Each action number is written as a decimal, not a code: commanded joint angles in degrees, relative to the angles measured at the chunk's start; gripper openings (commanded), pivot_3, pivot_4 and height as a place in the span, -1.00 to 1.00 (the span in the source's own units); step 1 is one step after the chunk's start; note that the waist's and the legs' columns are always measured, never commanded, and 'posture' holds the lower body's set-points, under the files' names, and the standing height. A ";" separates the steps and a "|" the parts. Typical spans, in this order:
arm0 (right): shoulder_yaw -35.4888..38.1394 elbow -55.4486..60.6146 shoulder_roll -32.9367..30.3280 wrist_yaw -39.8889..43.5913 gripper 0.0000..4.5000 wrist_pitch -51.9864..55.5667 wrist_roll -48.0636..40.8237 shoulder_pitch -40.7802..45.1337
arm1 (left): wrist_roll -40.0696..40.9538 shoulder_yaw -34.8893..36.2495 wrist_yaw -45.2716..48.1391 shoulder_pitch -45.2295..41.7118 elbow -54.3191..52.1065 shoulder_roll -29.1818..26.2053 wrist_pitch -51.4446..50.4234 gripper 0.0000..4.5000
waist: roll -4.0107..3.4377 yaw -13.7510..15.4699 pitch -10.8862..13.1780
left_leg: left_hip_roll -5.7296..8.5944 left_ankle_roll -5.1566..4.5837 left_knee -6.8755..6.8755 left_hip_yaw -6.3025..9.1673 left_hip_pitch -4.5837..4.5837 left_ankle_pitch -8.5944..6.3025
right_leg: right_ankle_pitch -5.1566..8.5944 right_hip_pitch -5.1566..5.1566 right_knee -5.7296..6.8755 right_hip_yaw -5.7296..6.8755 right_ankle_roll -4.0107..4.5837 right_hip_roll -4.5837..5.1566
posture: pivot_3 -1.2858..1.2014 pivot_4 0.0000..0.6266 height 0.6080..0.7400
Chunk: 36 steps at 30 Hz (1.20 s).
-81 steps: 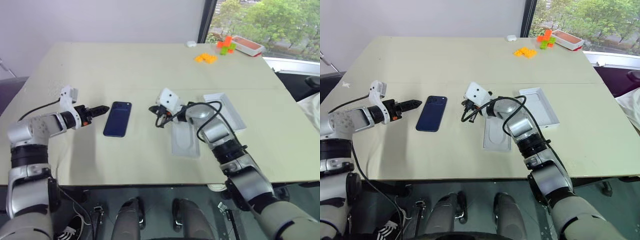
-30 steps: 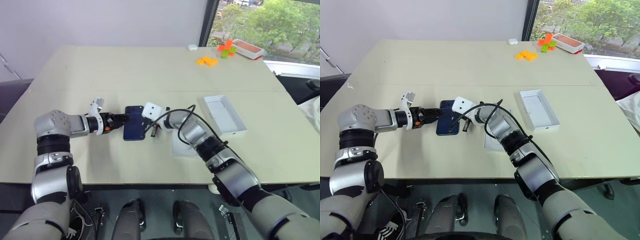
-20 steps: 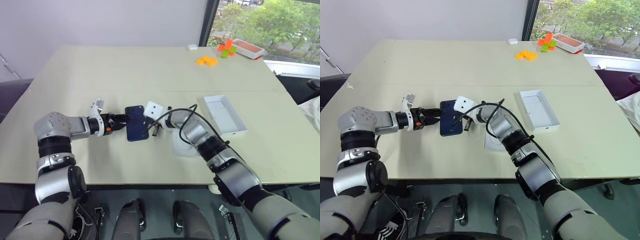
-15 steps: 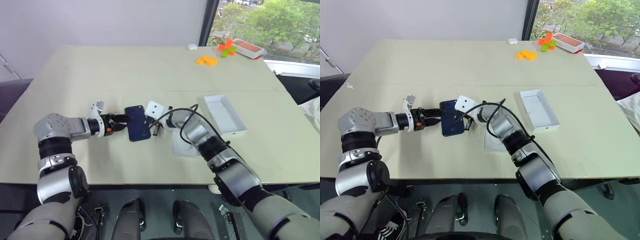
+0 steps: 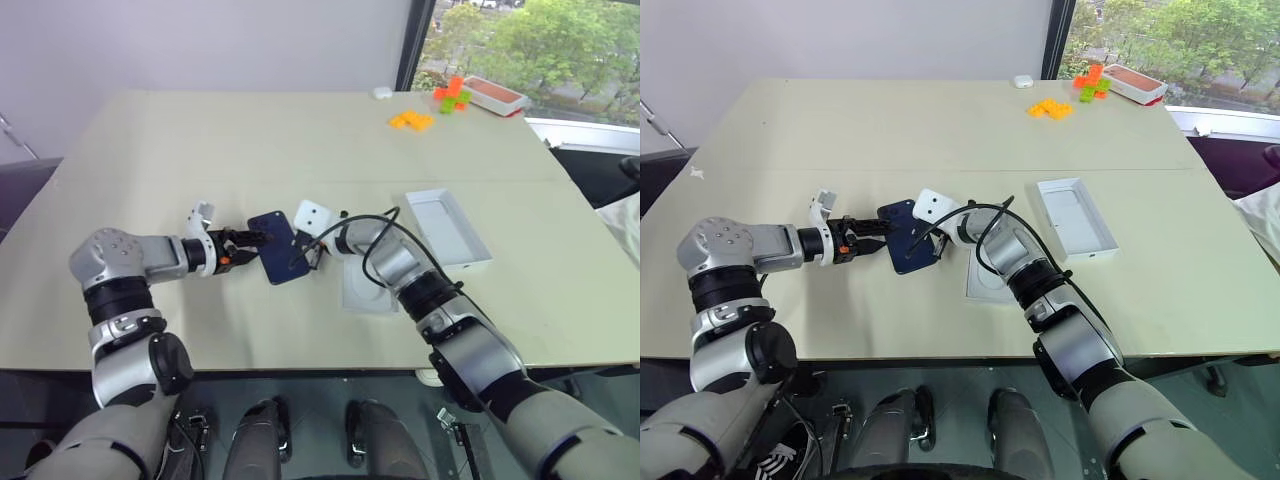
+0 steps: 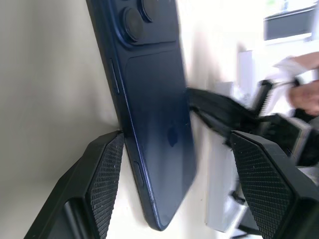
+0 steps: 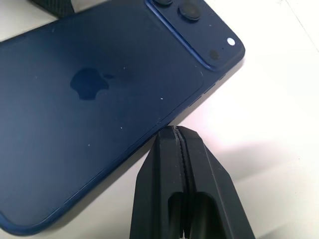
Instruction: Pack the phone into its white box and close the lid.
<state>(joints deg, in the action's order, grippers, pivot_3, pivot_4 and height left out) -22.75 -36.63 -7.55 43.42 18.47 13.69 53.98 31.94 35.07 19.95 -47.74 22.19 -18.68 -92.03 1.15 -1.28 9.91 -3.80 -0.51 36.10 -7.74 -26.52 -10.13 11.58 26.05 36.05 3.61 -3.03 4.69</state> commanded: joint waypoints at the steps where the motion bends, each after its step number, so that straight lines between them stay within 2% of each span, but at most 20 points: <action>1: -0.93 2.72 0.82 3.11 -0.99 1.70 -1.11 -0.87 | 1.26 2.56 -4.84 -1.44 -2.24 2.02 -0.47 0.57 | 0.00 -0.07 0.00 | -0.01 0.00 0.00 0.00 0.00 0.00 | 0.00 0.00 0.00 0.00 0.00 0.00 | 0.03 -0.52 1.00; 11: -0.92 4.31 0.75 4.51 -0.99 3.96 -1.19 -1.38 | 5.49 6.33 -18.54 -0.64 -7.63 6.40 -0.47 0.57 | 0.00 -0.64 0.00 | -0.03 0.02 -0.03 0.03 0.03 0.01 | 0.00 0.00 0.04 0.00 0.01 -0.01 | 0.03 -0.52 1.00; 25: -0.96 4.37 0.50 3.58 -0.99 3.10 -0.60 -1.47 | 19.99 4.37 -28.16 0.06 -5.18 4.88 -0.47 0.57 | 0.01 -1.17 0.00 | -0.02 0.02 -0.06 0.03 0.02 0.01 | 0.00 0.01 0.01 0.00 0.00 -0.03 | 0.03 -0.52 1.00; 29: -0.88 3.96 0.40 3.45 -0.99 2.87 -0.50 -1.33 | 24.86 6.24 -31.78 -1.64 -4.43 5.38 -0.47 0.57 | 0.02 -1.13 0.01 | -0.02 0.02 -0.05 0.03 0.01 0.01 | 0.00 0.01 0.01 0.00 0.00 -0.02 | 0.03 -0.52 1.00; 33: -0.97 3.61 0.38 3.36 -0.99 2.40 -0.32 -1.15 | 24.39 6.56 -34.66 -1.19 -4.17 5.76 -0.47 0.57 | 0.03 -1.12 0.01 | -0.01 0.02 -0.05 0.03 0.00 0.01 | 0.00 0.01 0.00 0.01 0.00 -0.01 | 0.03 -0.52 1.00; 36: -0.92 3.65 0.34 3.34 -0.99 2.38 -0.31 -1.13 | 29.58 5.10 -34.99 -0.36 -6.00 6.02 -0.47 0.57 | 0.03 -1.12 0.01 | -0.01 0.02 -0.06 0.02 -0.01 0.01 | 0.00 0.04 0.00 0.00 0.00 -0.01 | 0.03 -0.52 1.00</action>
<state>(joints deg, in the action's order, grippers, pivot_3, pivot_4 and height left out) -22.77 -32.95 -7.96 46.54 21.31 13.44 52.84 55.80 41.52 -15.91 -47.09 17.76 -13.97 -91.95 1.18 -2.39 9.93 -3.81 -0.48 36.03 -7.72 -26.54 -10.12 11.57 26.11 36.05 3.61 -3.03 4.68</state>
